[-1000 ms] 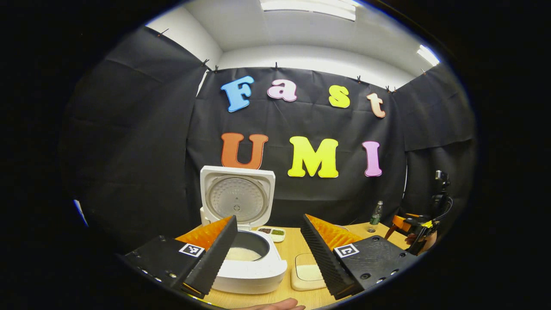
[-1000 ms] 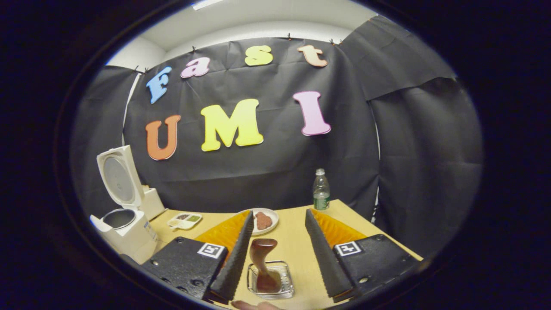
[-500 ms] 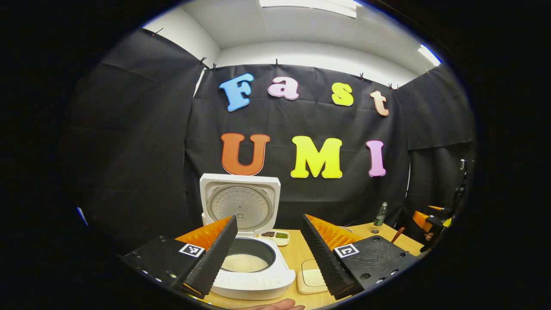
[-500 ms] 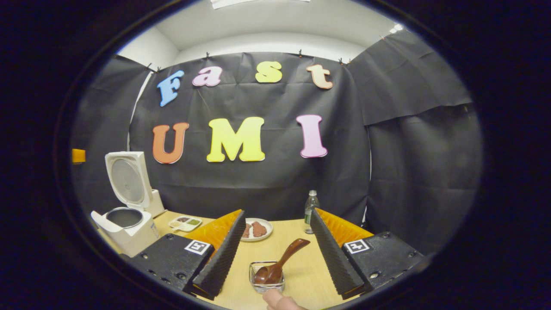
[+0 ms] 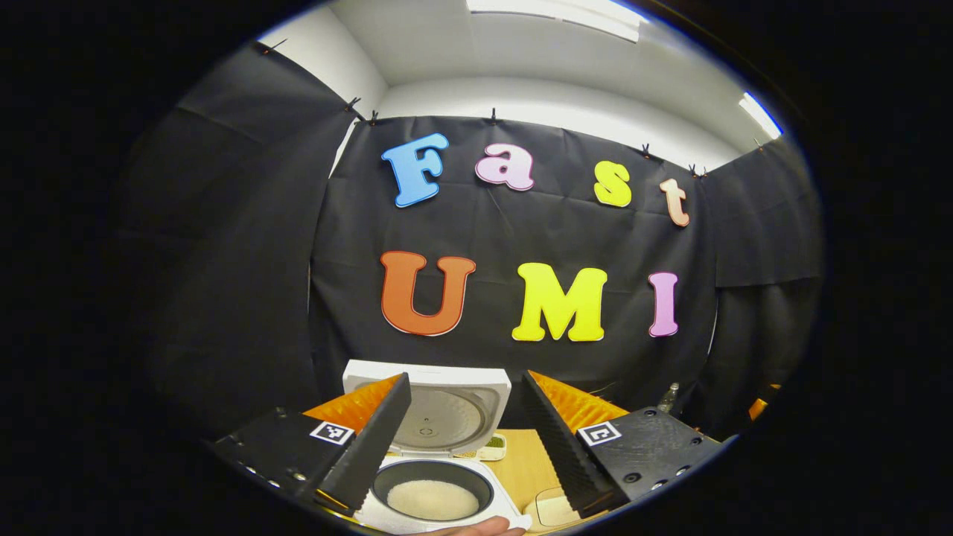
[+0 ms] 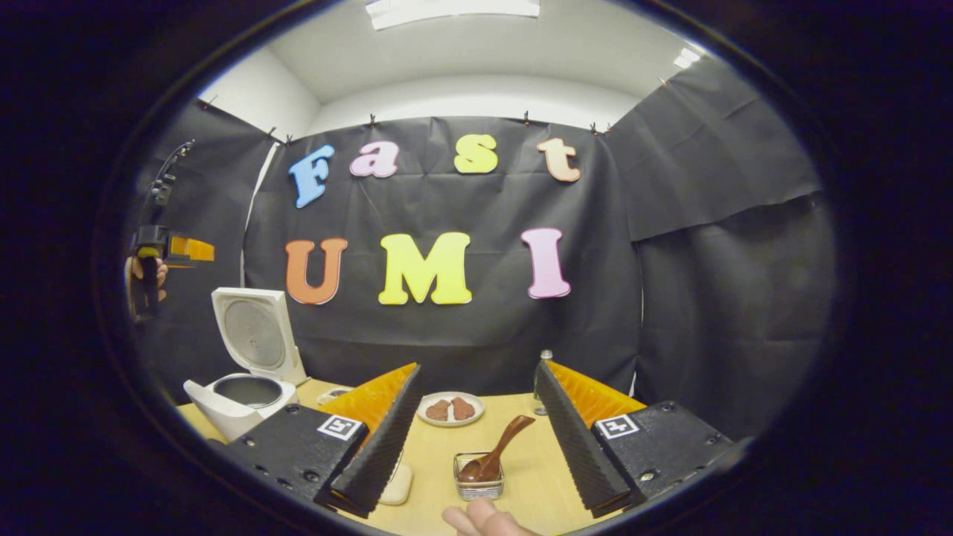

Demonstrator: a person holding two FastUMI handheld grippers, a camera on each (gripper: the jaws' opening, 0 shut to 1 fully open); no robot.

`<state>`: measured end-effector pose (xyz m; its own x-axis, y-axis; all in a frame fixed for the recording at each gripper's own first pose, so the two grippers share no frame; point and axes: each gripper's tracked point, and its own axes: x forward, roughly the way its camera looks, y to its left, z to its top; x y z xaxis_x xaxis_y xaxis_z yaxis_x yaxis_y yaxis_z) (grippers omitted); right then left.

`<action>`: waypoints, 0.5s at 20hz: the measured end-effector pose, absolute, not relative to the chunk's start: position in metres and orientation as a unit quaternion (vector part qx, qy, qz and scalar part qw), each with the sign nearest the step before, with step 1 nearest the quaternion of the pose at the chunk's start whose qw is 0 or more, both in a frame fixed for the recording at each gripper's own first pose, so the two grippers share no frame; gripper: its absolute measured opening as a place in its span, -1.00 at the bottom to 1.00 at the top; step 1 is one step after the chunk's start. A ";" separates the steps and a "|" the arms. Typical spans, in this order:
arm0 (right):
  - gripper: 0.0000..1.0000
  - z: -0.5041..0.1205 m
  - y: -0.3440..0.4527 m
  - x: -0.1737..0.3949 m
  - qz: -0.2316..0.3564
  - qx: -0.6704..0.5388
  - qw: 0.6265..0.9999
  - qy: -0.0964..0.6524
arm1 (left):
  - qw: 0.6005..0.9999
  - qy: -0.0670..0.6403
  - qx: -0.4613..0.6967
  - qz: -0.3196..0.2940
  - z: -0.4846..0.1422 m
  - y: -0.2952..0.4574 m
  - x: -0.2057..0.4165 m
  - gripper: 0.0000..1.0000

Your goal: Close the left gripper, press the button to open the rice cooker; take a wooden spoon from the chopstick holder with the right hand, scoop a spoonful of rice and pour it into the rice cooker, then put the wooden spoon back into the chopstick holder.

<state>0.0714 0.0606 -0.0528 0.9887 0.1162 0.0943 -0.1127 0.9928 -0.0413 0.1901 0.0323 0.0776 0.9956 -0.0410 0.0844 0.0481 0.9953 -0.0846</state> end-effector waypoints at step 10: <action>1.00 -0.046 0.077 0.063 0.076 0.003 0.994 -0.072 | 1.000 -0.017 -0.001 0.012 0.068 0.075 0.328 0.89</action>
<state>0.0633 0.0774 -0.0455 0.9779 0.1514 0.1445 -0.1523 0.9883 -0.0044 0.3279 0.0749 0.0679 0.9991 0.0240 0.0339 -0.0240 0.9997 -0.0030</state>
